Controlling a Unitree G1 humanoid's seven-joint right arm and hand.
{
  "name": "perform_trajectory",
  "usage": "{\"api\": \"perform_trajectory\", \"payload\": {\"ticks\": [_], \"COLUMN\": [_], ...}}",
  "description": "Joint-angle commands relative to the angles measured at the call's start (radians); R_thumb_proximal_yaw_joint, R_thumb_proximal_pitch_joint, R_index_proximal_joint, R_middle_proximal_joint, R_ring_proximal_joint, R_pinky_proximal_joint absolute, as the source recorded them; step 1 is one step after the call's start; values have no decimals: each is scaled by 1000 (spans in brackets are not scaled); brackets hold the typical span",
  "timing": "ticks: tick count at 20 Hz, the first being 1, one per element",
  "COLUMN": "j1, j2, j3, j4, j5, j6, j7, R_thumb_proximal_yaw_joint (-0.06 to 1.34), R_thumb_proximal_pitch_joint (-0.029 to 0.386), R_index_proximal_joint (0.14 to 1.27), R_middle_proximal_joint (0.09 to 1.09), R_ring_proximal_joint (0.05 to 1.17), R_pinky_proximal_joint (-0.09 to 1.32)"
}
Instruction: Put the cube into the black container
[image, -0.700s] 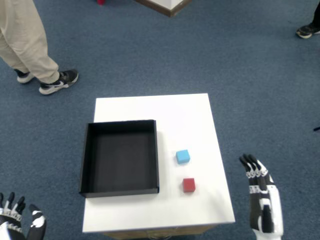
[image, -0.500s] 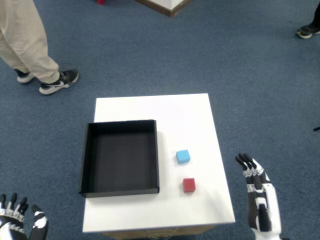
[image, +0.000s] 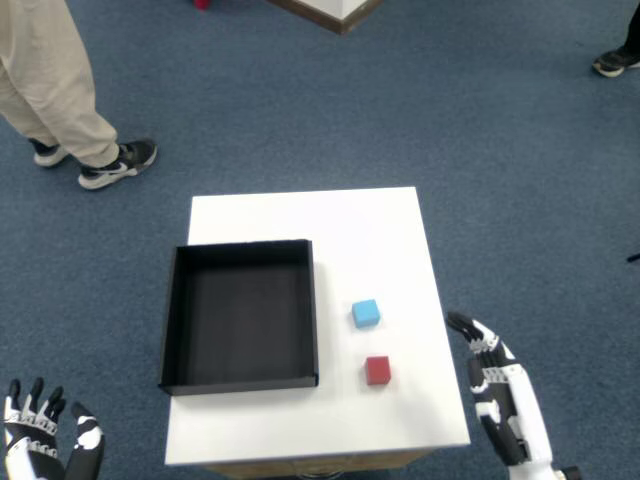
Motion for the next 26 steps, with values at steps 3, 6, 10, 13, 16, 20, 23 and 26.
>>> {"api": "perform_trajectory", "payload": {"ticks": [3,6,10,13,16,20,23,26], "j1": [-20,-7,34,55,58,39,24,4], "j2": [-2,14,38,45,47,47,50,51], "j3": [-139,-280,-461,-557,-621,-697,-746,-797], "j4": [-23,-73,-174,-222,-210,-163,-134,-110], "j5": [-103,-178,-329,-481,-587,-719,-800,-871], "j6": [-97,-97,-99,-96,-93,-96,-97,-93], "j7": [129,241,328,328,324,321,318,314], "R_thumb_proximal_yaw_joint": [229,200,208,212,206,207,189,180], "R_thumb_proximal_pitch_joint": [194,167,139,92,70,34,17,4], "R_index_proximal_joint": [307,320,338,355,369,374,373,374], "R_middle_proximal_joint": [229,228,241,252,261,263,262,262], "R_ring_proximal_joint": [274,277,292,295,299,299,297,293], "R_pinky_proximal_joint": [210,217,218,215,210,212,220,219]}}
